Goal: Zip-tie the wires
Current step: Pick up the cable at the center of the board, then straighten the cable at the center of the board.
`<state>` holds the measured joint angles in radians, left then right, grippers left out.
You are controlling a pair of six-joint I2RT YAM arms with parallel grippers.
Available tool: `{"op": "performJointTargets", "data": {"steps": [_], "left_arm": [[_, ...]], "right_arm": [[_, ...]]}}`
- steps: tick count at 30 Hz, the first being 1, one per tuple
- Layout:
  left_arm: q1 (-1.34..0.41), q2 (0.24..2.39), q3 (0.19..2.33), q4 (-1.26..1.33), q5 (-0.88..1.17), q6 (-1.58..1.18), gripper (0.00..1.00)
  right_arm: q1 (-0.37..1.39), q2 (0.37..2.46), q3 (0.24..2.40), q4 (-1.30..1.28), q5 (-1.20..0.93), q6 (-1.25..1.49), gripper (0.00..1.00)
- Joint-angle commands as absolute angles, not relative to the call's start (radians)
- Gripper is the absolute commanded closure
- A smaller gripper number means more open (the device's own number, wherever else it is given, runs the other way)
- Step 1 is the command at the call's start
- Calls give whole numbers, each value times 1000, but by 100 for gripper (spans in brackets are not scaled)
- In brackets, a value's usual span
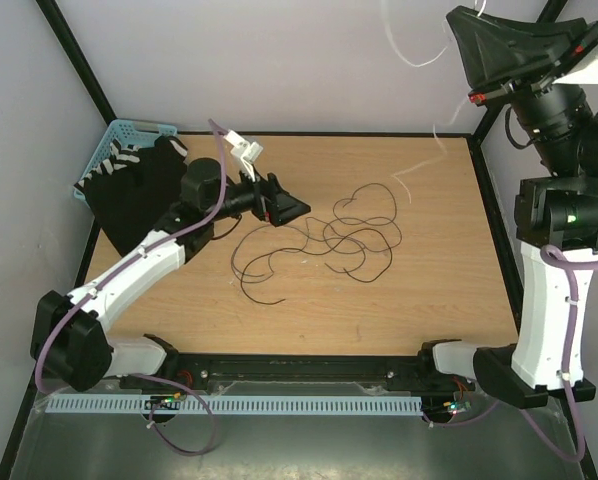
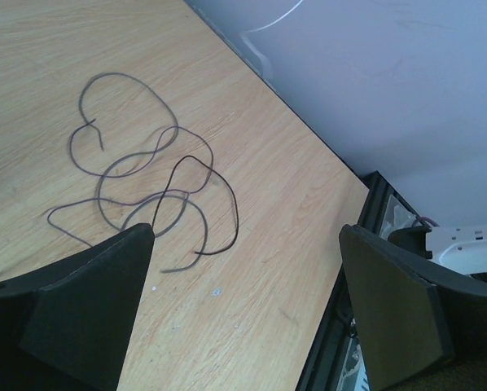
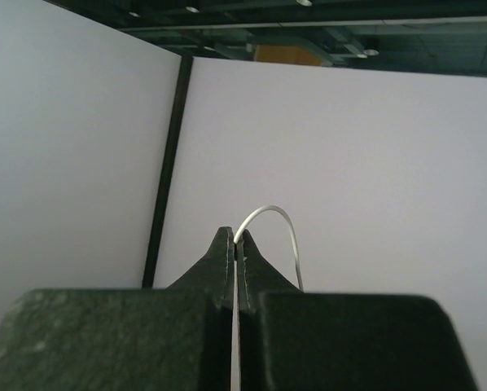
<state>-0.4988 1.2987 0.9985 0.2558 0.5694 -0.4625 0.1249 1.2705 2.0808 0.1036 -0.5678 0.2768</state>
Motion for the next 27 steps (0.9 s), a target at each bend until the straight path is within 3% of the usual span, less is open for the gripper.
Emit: {"op": "performJointTargets", "data": {"steps": [1,11,18,27], "left_arm": [[-542,1290,1014,334,579,-425,1],[-637,1275,981,370,540,-411,1],[-717,1333,966,455,614,-371,1],[-818,1418,988,556,669,-313,1]], "right_arm": [[124,1243,2112,177,-645,357,100],[124,1178,2036,237,-717,492,100],[124,1165,2032,396,-807,671,100],[125,1108,2000,425,-795,704,100]]}}
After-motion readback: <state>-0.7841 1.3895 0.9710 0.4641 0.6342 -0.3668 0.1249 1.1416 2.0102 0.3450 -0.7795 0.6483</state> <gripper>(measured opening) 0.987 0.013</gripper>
